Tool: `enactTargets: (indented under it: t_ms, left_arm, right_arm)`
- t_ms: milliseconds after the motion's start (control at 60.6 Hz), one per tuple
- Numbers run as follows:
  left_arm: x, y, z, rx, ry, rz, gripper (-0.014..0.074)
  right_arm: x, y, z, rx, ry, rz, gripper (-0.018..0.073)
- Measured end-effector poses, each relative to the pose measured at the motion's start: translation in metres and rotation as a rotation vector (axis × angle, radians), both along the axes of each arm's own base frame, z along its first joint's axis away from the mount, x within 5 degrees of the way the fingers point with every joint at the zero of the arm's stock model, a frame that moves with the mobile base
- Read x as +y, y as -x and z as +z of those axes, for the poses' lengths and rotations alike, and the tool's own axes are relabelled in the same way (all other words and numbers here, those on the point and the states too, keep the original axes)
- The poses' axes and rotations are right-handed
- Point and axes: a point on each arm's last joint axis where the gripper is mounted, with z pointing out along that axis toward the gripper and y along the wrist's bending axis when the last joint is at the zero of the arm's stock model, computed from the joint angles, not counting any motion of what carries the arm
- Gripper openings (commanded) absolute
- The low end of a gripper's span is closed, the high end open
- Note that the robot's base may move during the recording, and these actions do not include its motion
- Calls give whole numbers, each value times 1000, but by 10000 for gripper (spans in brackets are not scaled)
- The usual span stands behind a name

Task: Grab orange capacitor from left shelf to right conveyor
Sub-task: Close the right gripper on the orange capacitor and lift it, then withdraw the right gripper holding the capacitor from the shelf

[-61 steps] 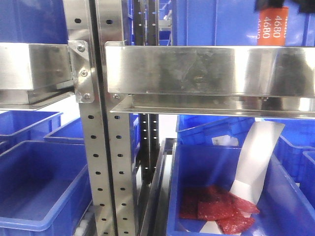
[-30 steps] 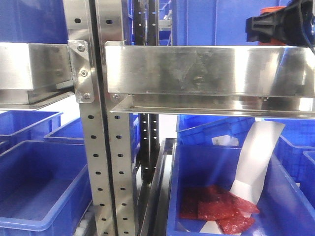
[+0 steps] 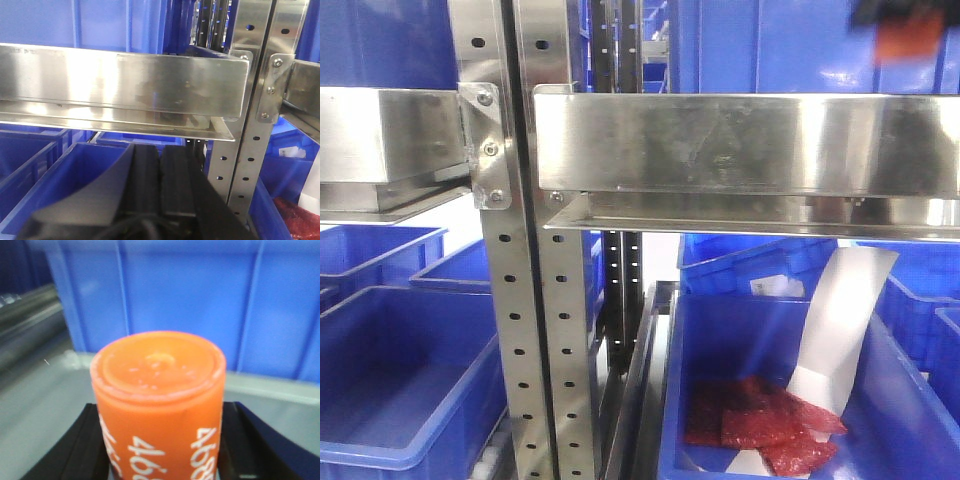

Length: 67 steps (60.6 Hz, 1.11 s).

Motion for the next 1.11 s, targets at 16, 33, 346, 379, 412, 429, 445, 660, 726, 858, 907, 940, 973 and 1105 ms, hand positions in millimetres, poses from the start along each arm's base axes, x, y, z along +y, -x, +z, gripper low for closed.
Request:
enactTargets:
  t_ms: [16,33,346,379,412,429,445,660,726,858,907,940,973,1105]
  left_arm:
    - [0,0,0,0,0,0,-127]
    - [0,0,0,0,0,0,-127]
    - [0,0,0,0,0,0,-127]
    - [0,0,0,0,0,0,-127]
    - [0,0,0,0,0,0,-127]
    - [0,0,0,0,0,0,-127]
    - [0,0,0,0,0,0,-127]
    - [0,0,0,0,0,0,-127]
    - [0,0,0,0,0,0,-127]
    - [0,0,0,0,0,0,-127]
    - [0,0,0,0,0,0,-127]
    - [0,0,0,0,0,0,-127]
    - [0,0,0,0,0,0,-127]
    - [0,0,0,0,0,0,-127]
  right_arm:
    - [-1,6,6,-9,-1,-1,99]
    - [-1,10,9,-13,1,-1,99]
    - [-16,121,23,-71,9,-12,99]
    - [-18,133,21,-65,10,-14,99]
    - [-19,144,18,-57,12,-17,99]
    - [-20,149,17,-54,12,-18,99]
    - [-21,155,16,-47,13,-20,99]
    - [-29,210,17,-58,28,-40,99]
    - [-31,224,19,-83,28,-45,99]
    - [-34,241,20,-125,21,-49,99]
    - [-34,245,21,-146,18,-50,99]
    - [-34,247,21,-154,17,-50,99]
    - [-34,248,22,-159,16,-50,99]
    - [-35,249,22,-164,15,-50,99]
